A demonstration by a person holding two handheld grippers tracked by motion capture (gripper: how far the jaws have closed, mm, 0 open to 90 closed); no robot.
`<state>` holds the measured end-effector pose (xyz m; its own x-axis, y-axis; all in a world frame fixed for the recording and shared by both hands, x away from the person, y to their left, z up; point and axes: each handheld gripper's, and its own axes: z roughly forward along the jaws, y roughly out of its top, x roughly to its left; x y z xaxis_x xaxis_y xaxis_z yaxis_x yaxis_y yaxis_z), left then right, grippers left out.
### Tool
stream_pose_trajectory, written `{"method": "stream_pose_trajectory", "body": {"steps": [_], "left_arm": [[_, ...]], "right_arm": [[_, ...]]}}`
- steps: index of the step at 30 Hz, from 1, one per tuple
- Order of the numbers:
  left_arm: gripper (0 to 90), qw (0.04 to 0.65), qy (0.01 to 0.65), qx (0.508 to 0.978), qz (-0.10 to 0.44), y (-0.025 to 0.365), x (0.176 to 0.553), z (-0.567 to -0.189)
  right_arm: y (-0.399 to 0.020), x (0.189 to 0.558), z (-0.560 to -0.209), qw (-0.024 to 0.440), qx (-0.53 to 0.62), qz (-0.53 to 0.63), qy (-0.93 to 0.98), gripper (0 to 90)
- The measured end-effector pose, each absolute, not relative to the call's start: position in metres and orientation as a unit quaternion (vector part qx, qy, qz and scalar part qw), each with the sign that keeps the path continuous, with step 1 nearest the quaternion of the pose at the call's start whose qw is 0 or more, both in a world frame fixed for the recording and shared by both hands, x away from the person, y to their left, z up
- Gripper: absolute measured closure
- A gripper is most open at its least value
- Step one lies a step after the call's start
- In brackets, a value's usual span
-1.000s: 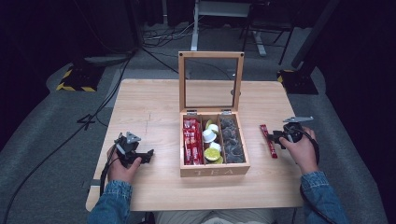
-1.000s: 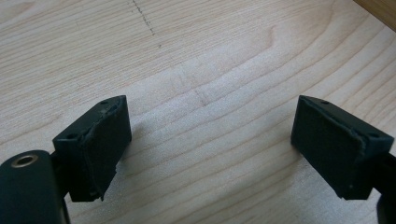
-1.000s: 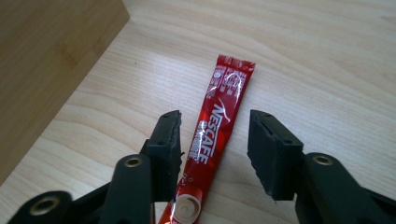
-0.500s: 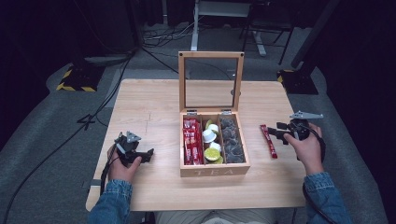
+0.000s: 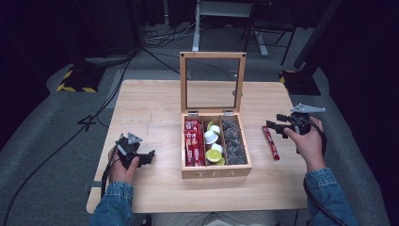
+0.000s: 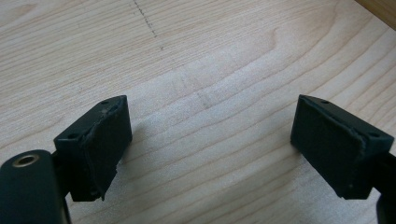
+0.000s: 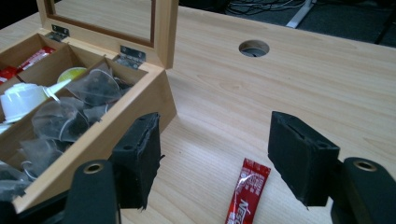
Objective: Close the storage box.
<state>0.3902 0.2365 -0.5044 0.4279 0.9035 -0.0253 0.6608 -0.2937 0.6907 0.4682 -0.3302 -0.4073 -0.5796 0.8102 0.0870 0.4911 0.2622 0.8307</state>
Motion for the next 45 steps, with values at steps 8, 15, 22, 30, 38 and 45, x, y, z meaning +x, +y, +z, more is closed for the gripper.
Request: {"method": "stream_pose_trajectory", "body": {"steps": [8, 15, 22, 30, 38, 45], "left_arm": [[12.7, 0.32, 0.502, 0.781, 0.189, 0.236, 0.39, -0.504], [12.7, 0.32, 0.501, 0.781, 0.191, 0.236, 0.39, -0.505], [12.6, 0.32, 0.501, 0.781, 0.192, 0.236, 0.39, -0.505], [12.6, 0.319, 0.501, 0.781, 0.192, 0.236, 0.39, -0.505], [12.6, 0.32, 0.501, 0.781, 0.192, 0.236, 0.39, -0.505], [12.6, 0.32, 0.502, 0.781, 0.192, 0.236, 0.39, -0.505]], "right_arm": [[-0.315, 0.48, -0.377, 0.18, 0.395, 0.441, 0.785, 33.8], [-0.298, 0.495, -0.355, 0.182, 0.372, 0.445, 0.794, 33.8], [-0.283, 0.515, -0.341, 0.181, 0.363, 0.454, 0.793, 33.8], [-0.27, 0.54, -0.323, 0.19, 0.354, 0.456, 0.794, 34.0], [-0.259, 0.565, -0.313, 0.19, 0.341, 0.473, 0.79, 35.4], [-0.246, 0.587, -0.309, 0.19, 0.346, 0.475, 0.787, 35.4]]}}
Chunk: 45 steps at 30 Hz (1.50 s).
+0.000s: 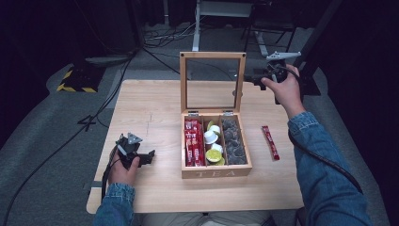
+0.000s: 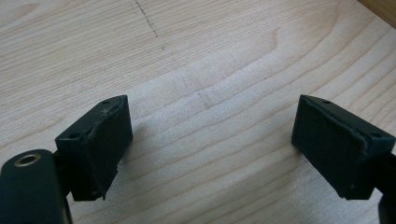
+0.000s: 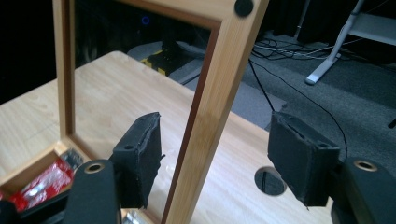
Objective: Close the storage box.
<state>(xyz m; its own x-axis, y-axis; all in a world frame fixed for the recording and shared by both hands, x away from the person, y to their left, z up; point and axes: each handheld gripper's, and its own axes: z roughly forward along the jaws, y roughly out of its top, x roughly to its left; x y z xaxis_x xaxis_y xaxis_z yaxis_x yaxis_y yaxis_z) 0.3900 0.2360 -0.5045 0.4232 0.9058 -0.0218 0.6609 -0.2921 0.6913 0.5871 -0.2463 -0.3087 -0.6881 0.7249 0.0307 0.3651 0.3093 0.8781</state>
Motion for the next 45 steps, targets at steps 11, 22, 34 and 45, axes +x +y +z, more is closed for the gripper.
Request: {"method": "stream_pose_trajectory", "body": {"steps": [11, 22, 34, 45], "left_arm": [[12.7, 0.32, 0.502, 0.781, 0.191, 0.236, 0.39, -0.505], [12.6, 0.32, 0.501, 0.781, 0.191, 0.236, 0.39, -0.505], [12.7, 0.32, 0.501, 0.781, 0.191, 0.236, 0.39, -0.505], [12.6, 0.319, 0.502, 0.781, 0.191, 0.236, 0.39, -0.505]], "right_arm": [[-0.234, 0.612, -0.314, 0.179, 0.365, 0.481, 0.777, 36.0], [-0.22, 0.624, -0.322, 0.161, 0.366, 0.483, 0.779, 37.9], [-0.206, 0.625, -0.325, 0.147, 0.36, 0.49, 0.78, 39.4], [-0.207, 0.613, -0.312, 0.163, 0.362, 0.5, 0.77, 39.7]]}}
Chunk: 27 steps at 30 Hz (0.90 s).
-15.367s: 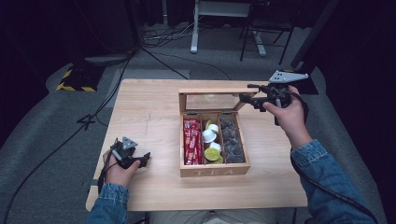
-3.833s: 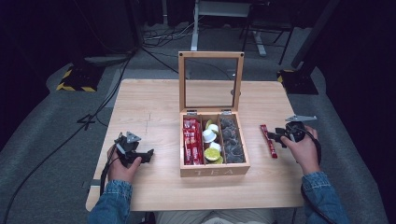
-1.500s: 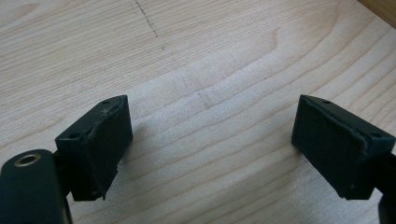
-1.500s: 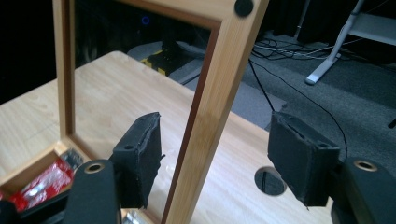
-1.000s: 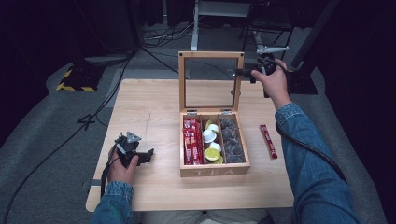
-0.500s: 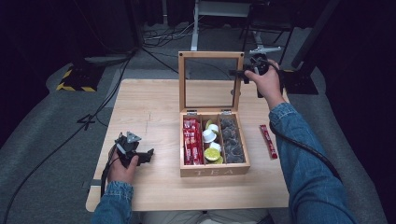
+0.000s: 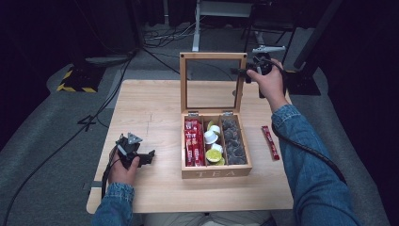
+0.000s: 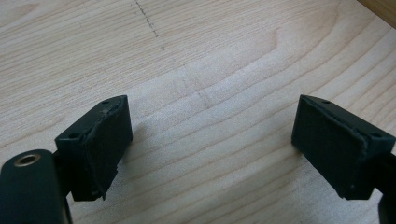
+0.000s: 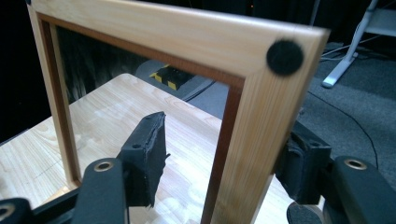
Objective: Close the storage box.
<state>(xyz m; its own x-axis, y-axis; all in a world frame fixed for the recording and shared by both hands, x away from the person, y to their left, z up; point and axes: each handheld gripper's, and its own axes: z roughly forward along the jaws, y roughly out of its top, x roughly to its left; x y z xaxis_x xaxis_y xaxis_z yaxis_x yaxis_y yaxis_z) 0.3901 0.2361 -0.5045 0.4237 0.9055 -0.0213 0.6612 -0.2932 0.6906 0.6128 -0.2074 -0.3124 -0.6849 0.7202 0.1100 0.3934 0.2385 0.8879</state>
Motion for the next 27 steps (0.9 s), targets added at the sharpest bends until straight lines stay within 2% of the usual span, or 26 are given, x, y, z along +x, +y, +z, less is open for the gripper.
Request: {"method": "stream_pose_trajectory", "body": {"steps": [15, 27], "left_arm": [[12.5, 0.319, 0.501, 0.782, 0.19, 0.236, 0.39, -0.504], [12.5, 0.319, 0.501, 0.782, 0.19, 0.236, 0.39, -0.504]], "right_arm": [[-0.22, 0.566, -0.286, 0.161, 0.332, 0.514, 0.775, 45.3], [-0.221, 0.528, -0.28, 0.165, 0.306, 0.491, 0.799, 42.3]]}}
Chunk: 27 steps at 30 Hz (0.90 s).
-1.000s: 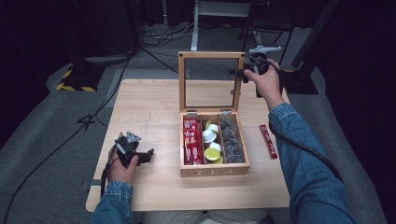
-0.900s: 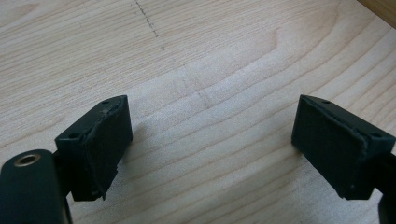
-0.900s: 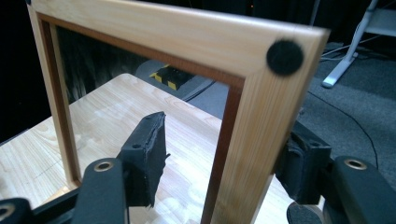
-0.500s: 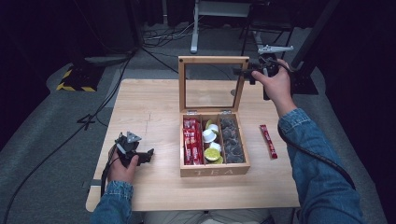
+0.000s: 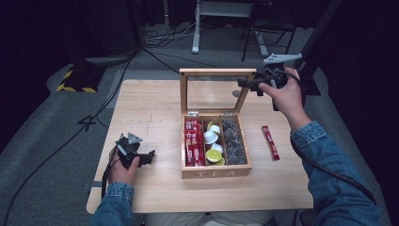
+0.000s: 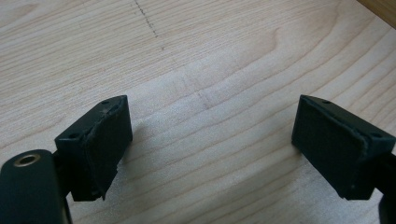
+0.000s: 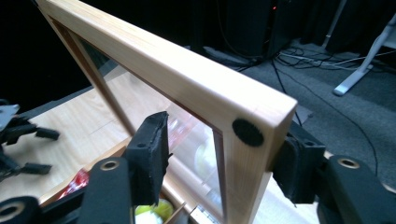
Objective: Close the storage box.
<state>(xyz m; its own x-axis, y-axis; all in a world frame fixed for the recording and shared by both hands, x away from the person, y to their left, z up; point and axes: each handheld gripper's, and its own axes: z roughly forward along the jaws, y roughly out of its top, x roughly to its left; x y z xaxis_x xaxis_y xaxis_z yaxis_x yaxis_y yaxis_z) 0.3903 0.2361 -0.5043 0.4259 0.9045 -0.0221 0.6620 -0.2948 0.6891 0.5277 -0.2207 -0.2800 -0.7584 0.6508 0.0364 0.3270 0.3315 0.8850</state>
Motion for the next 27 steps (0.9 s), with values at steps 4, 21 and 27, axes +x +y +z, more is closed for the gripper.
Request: {"method": "stream_pose_trajectory", "body": {"steps": [4, 21, 27], "left_arm": [[12.5, 0.319, 0.501, 0.782, 0.19, 0.236, 0.39, -0.504], [12.5, 0.319, 0.501, 0.782, 0.19, 0.236, 0.39, -0.504], [12.5, 0.32, 0.501, 0.781, 0.19, 0.236, 0.39, -0.504]], "right_arm": [[-0.222, 0.517, -0.282, 0.168, 0.301, 0.48, 0.807, 38.3], [-0.227, 0.477, -0.294, 0.157, 0.275, 0.463, 0.828, 36.3], [-0.233, 0.466, -0.301, 0.166, 0.27, 0.455, 0.832, 36.2]]}}
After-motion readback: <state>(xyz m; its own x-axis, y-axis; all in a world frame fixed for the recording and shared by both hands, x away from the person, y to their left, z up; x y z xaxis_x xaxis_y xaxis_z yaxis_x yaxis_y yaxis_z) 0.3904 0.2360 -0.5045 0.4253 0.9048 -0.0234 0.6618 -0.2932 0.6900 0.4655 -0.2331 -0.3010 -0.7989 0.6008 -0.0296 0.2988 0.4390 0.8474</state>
